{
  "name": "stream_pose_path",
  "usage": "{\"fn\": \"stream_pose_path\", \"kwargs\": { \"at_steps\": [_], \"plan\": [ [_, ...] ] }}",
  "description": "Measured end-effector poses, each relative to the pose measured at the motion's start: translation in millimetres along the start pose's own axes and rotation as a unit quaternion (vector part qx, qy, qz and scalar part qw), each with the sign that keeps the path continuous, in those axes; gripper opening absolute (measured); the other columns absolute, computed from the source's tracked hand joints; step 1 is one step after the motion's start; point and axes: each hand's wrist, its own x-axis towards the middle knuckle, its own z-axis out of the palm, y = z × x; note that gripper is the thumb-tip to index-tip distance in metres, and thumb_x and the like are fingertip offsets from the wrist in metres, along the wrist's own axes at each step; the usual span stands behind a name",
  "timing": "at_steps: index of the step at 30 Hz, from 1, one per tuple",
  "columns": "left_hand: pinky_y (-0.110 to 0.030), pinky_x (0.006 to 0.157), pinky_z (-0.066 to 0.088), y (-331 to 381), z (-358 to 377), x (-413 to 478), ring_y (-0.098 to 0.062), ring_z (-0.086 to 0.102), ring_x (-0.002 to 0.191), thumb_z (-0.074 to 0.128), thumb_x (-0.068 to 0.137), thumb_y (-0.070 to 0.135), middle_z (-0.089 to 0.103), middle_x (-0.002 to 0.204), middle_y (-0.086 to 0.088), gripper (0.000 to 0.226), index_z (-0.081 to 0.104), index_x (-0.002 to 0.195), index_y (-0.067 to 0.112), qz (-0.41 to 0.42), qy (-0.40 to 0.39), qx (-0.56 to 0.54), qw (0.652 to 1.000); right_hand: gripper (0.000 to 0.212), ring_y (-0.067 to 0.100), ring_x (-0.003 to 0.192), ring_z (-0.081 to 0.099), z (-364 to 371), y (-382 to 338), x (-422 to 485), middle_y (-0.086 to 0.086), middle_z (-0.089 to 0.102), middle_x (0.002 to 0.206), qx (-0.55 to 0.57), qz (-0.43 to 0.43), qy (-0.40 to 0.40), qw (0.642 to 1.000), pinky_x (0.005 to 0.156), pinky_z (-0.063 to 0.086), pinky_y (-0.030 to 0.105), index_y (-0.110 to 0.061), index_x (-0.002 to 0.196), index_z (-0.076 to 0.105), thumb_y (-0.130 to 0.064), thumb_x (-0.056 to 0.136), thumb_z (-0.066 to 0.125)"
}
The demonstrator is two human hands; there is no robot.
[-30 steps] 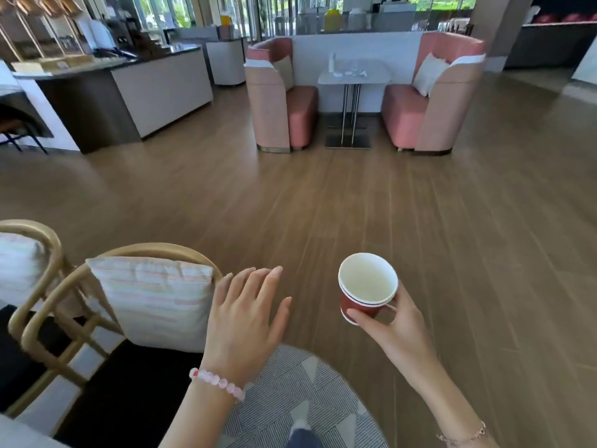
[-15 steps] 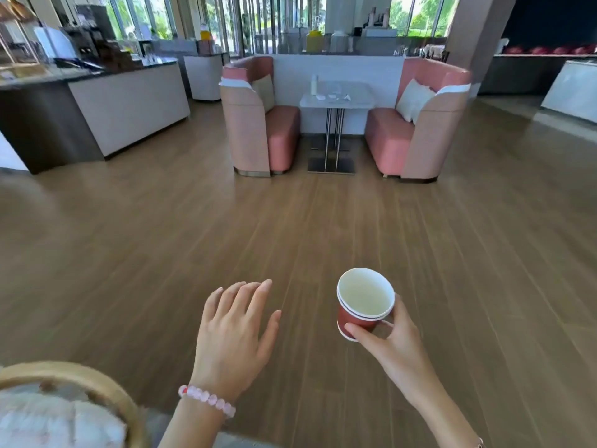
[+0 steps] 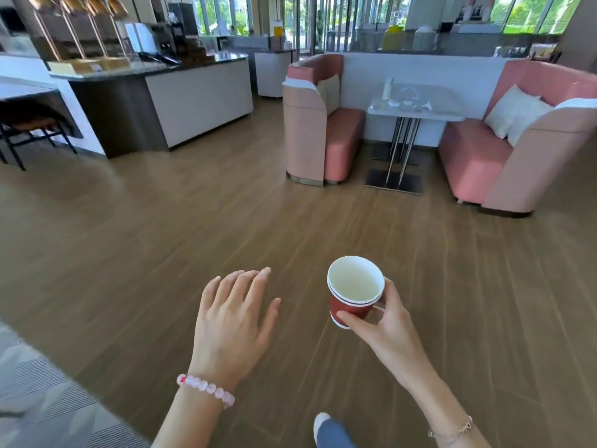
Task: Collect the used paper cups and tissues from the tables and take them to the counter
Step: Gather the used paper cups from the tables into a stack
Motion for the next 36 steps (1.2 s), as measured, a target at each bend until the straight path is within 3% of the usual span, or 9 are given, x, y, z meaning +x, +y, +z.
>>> {"fn": "stream_pose_path", "kwargs": {
  "at_steps": [6, 13, 16, 20, 26, 36],
  "plan": [
    [-0.044, 0.092, 0.043, -51.4, 50.4, 101.7, -0.026, 0.063, 0.100, 0.038, 0.088, 0.039, 0.067, 0.102, -0.002, 0.046, 0.064, 0.114, 0.011, -0.072, 0.019, 0.058, 0.996, 0.068, -0.010, 0.103, 0.057, 39.5, -2.9, 159.0, -0.033, 0.060, 0.108, 0.006, -0.026, -0.075, 0.997, 0.080, 0.043, 0.017, -0.045, 0.116, 0.046, -0.044, 0.057, 0.080],
    [-0.044, 0.093, 0.042, -126.0, 84.4, 164.3, -0.025, 0.063, 0.099, 0.038, 0.088, 0.039, 0.067, 0.101, -0.001, 0.045, 0.064, 0.113, 0.011, -0.170, 0.024, 0.115, 0.979, 0.063, -0.007, 0.102, 0.059, 122.0, -16.4, 297.3, -0.030, 0.062, 0.106, 0.004, -0.066, -0.193, 0.979, 0.076, 0.043, 0.005, -0.040, 0.114, 0.048, -0.033, 0.063, 0.083],
    [-0.045, 0.092, 0.045, -165.3, 97.9, 186.9, -0.025, 0.064, 0.097, 0.038, 0.087, 0.039, 0.067, 0.101, 0.000, 0.046, 0.064, 0.113, 0.012, -0.206, 0.025, 0.127, 0.970, 0.061, -0.005, 0.101, 0.060, 167.6, -21.1, 340.7, -0.029, 0.063, 0.106, 0.006, -0.078, -0.236, 0.969, 0.077, 0.045, 0.010, -0.039, 0.114, 0.049, -0.031, 0.064, 0.083],
    [-0.044, 0.093, 0.046, -236.0, 121.0, 219.2, -0.024, 0.063, 0.098, 0.039, 0.087, 0.040, 0.066, 0.102, 0.001, 0.045, 0.064, 0.114, 0.013, -0.240, 0.022, 0.142, 0.960, 0.061, -0.003, 0.101, 0.060, 245.4, -24.7, 400.9, -0.029, 0.063, 0.106, 0.007, -0.090, -0.282, 0.955, 0.082, 0.045, 0.018, -0.038, 0.114, 0.050, -0.029, 0.065, 0.084],
    [-0.044, 0.093, 0.046, -369.5, 135.2, 269.9, -0.022, 0.062, 0.099, 0.038, 0.089, 0.039, 0.065, 0.103, 0.003, 0.044, 0.063, 0.115, 0.014, -0.292, 0.026, 0.163, 0.942, 0.059, -0.009, 0.102, 0.057, 385.3, -49.1, 489.3, -0.031, 0.062, 0.106, 0.017, -0.095, -0.345, 0.934, 0.076, 0.043, 0.012, -0.041, 0.113, 0.049, -0.028, 0.067, 0.083],
    [-0.047, 0.092, 0.046, -564.8, 111.9, 322.3, -0.024, 0.060, 0.101, 0.041, 0.088, 0.039, 0.064, 0.107, 0.002, 0.043, 0.060, 0.117, 0.015, -0.380, 0.044, 0.229, 0.895, 0.060, -0.007, 0.100, 0.058, 618.8, -114.7, 579.5, -0.032, 0.060, 0.107, 0.054, -0.128, -0.453, 0.880, 0.079, 0.043, 0.017, -0.041, 0.115, 0.048, -0.028, 0.067, 0.083]
  ]
}}
